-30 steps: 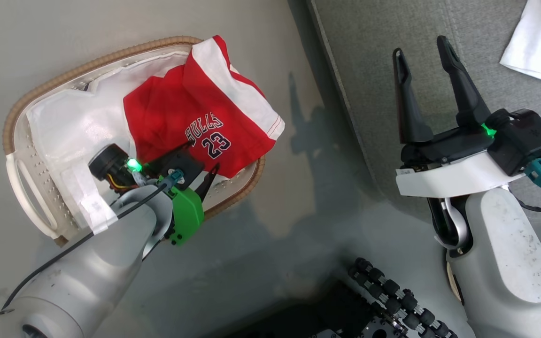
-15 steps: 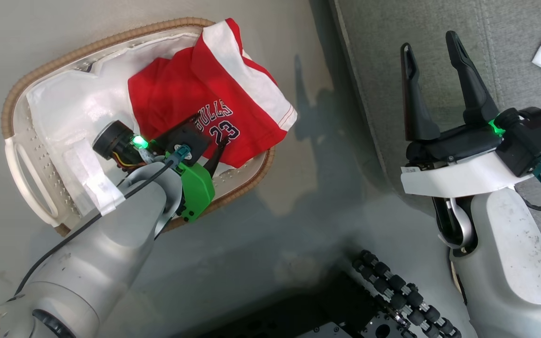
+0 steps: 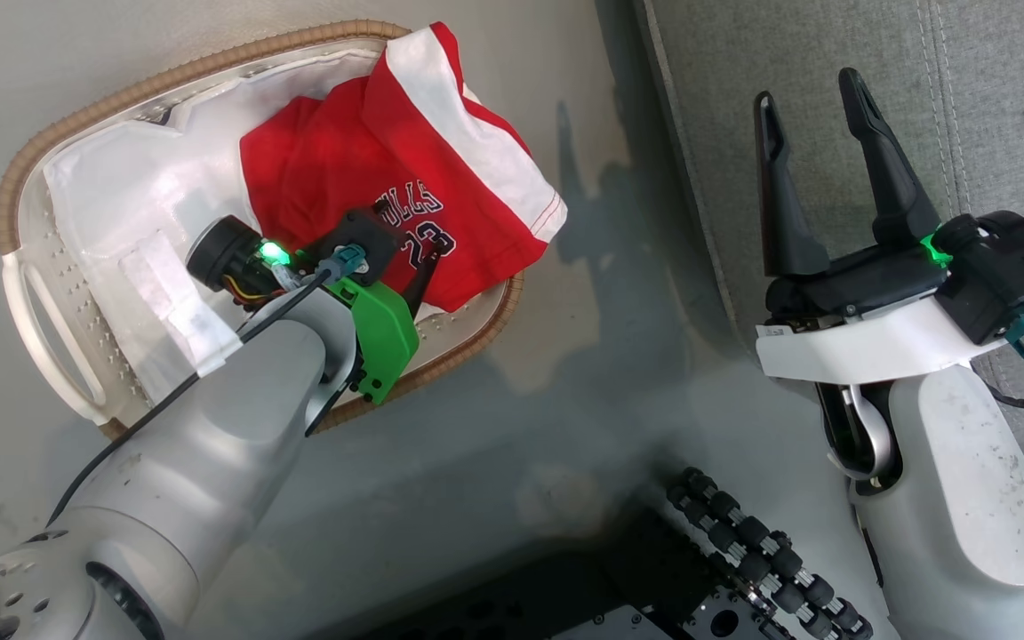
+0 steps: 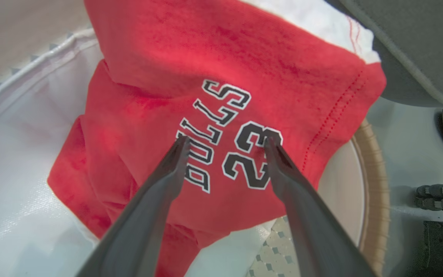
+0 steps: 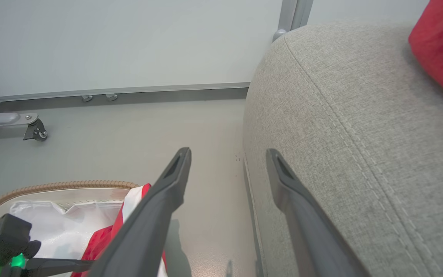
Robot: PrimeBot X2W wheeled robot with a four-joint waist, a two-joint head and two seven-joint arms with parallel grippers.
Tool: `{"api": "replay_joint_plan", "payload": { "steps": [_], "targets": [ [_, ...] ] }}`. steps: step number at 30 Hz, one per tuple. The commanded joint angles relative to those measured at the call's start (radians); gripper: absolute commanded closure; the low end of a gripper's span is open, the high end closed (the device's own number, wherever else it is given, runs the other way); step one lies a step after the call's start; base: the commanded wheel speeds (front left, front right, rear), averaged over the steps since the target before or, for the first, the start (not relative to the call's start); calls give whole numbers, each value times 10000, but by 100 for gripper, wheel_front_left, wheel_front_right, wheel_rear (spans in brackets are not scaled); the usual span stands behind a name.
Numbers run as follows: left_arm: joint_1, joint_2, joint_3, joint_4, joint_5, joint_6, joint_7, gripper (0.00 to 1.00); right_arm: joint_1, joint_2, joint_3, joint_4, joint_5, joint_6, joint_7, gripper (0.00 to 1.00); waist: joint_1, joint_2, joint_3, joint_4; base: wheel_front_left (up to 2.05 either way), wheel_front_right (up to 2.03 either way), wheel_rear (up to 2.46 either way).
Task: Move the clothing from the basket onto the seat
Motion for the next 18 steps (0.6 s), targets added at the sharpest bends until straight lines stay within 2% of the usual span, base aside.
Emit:
{"api": "replay_joint_plan", "payload": {
  "steps": [1,10,17,18],
  "targets": [
    [-200,-49,-90,86,-135,-31,58,0,102,-30,-28,-49,-16,-14,-19,0,-1,0,13,15,0,0,0],
    [-505,-200,-384,515,-506,-32,374,0,165,-30,-16,-165,-131,-14,-19,0,-1,0,103,131,3,3,3],
    [-325,-26,-504,201,-622,-33,599,0,176,-30,18,-199,-185,-14,-19,0,-1,0,158,221,2,2,2],
    [-302,-10,-510,159,-633,-33,628,14,168,-30,23,-199,-186,-14,-19,0,-1,0,158,224,1,1,1]
  ]
}}
